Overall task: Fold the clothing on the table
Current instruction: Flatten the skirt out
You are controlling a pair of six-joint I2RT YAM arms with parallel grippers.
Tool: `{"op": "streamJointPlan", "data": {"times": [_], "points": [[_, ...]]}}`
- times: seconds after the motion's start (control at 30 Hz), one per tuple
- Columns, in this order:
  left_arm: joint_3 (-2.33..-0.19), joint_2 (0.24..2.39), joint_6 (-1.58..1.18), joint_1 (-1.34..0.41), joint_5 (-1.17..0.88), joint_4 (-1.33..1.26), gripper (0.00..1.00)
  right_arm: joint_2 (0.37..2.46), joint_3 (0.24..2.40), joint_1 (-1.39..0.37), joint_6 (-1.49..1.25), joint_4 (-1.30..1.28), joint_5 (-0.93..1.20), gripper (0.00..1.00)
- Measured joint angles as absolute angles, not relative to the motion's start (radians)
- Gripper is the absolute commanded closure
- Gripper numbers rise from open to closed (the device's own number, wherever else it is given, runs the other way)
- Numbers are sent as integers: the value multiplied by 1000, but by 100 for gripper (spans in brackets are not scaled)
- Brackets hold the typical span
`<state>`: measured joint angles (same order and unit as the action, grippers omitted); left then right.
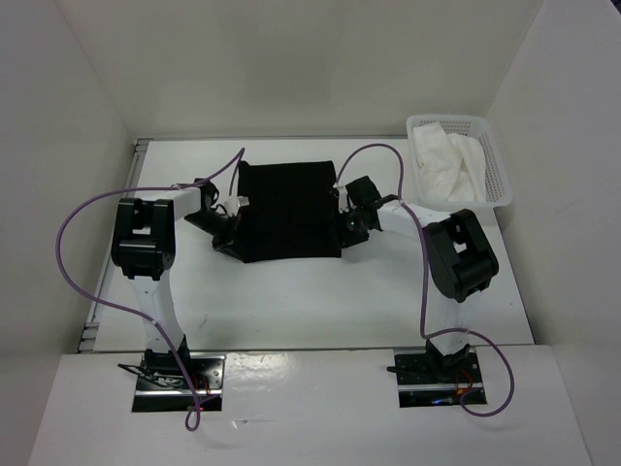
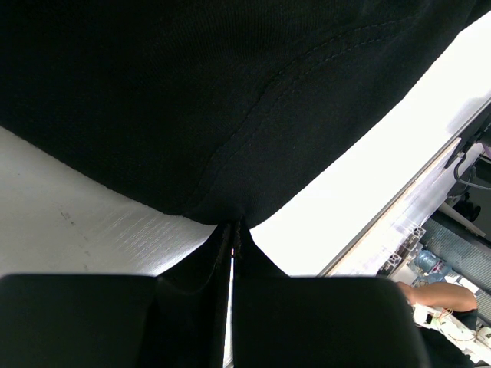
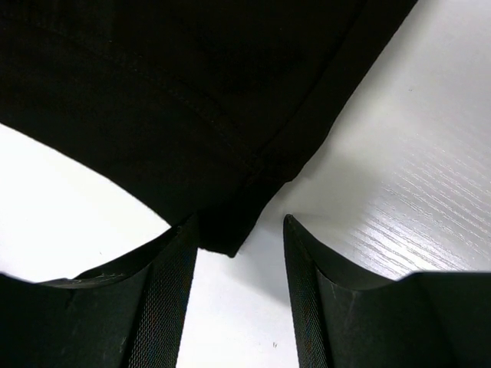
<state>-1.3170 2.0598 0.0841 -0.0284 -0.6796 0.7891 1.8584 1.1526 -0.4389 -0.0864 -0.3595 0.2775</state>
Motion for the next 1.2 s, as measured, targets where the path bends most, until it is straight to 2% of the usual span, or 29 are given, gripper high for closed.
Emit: {"op": "streamJointPlan", "data": {"times": [0.2, 0.43, 0.53, 0.7, 0.77, 0.93, 1.2], "points": [[-1317, 2059, 84, -28, -679, 789, 100, 1867, 1160, -440, -81, -359, 284, 48], [-1317, 2060, 83, -28, -679, 789, 100, 1878, 1171, -472, -68, -359, 285, 56], [-1317, 2060, 83, -28, -678, 789, 100, 1888, 1179, -490, -60, -359, 287, 64], [-1317, 2059, 83, -27, -679, 789, 100, 1901, 1187, -493, -51, -360, 290, 84], [-1317, 2060, 83, -27, -679, 789, 100, 1905, 1192, -493, -49, -360, 292, 86], [-1317, 2059, 83, -22, -678, 789, 100, 1906, 1198, -493, -38, -369, 284, 99], [-1324, 2013, 107, -8, -655, 806, 100, 1861, 1213, -493, 0, -424, 257, 100]]}}
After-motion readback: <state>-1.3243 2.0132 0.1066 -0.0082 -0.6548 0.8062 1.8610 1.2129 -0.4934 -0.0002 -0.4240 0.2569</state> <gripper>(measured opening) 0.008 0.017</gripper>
